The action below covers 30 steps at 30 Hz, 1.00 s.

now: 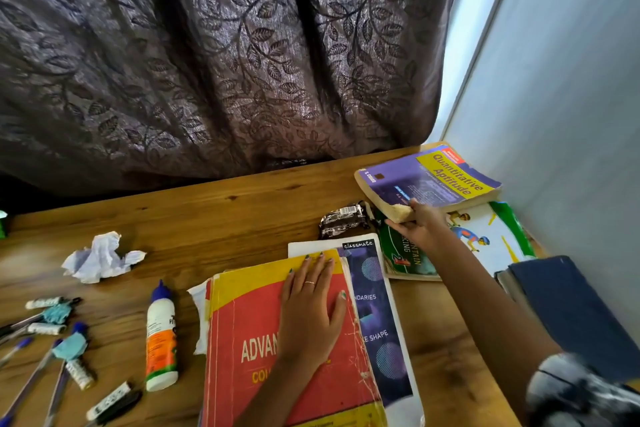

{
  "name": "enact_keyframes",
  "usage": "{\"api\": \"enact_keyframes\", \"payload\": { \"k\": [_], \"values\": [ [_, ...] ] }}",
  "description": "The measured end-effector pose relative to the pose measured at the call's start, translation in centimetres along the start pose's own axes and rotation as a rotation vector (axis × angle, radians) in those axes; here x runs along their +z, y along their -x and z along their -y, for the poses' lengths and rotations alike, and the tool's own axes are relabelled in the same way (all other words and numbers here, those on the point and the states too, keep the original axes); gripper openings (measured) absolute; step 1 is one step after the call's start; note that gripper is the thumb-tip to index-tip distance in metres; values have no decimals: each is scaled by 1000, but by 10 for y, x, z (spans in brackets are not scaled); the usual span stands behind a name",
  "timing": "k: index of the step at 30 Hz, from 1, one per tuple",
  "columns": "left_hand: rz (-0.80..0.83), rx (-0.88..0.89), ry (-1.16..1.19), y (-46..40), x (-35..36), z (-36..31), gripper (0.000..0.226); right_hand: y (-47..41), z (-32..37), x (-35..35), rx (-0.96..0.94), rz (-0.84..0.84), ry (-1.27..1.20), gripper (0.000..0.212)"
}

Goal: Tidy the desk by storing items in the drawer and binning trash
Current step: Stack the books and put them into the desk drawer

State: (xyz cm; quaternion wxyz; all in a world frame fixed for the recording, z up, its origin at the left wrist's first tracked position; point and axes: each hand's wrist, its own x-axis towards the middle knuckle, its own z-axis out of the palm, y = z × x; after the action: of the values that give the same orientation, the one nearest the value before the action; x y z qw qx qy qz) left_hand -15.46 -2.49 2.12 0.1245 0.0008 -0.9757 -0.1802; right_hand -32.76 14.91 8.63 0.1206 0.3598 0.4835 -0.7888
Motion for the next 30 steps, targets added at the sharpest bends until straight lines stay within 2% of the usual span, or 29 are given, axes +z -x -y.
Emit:
{"api": "enact_keyframes", "payload": {
  "k": [7,9,12,17,19,22,24,26,28,30],
  "values": [
    [-16,12,46,0,0,1,54,2,16,-24,-115,16,-122,40],
    [-10,6,44,0,0,1,54,14,19,-34,-113,85,-168,34],
    [4,-4,58,0,-2,0,55,42,19,-52,-114,179,-198,11],
    [-23,-12,162,-1,-3,0,52,101,10,-69,-222,345,-62,14],
    [-64,-67,398,-3,-8,1,50,126,4,-69,-219,417,-6,29],
    [-17,-310,970,-8,-34,-1,46,152,-10,-69,-202,492,113,48],
    [-12,-571,1273,-10,-54,9,46,164,-22,-67,-169,529,185,39],
    [79,-802,1560,-8,-70,30,50,174,-36,-66,-121,563,257,33],
    [187,-865,1676,4,-84,47,53,182,-54,-65,-79,591,343,35],
    [225,-911,1680,21,-92,58,52,189,-73,-65,-33,598,432,32]
  ]
}}
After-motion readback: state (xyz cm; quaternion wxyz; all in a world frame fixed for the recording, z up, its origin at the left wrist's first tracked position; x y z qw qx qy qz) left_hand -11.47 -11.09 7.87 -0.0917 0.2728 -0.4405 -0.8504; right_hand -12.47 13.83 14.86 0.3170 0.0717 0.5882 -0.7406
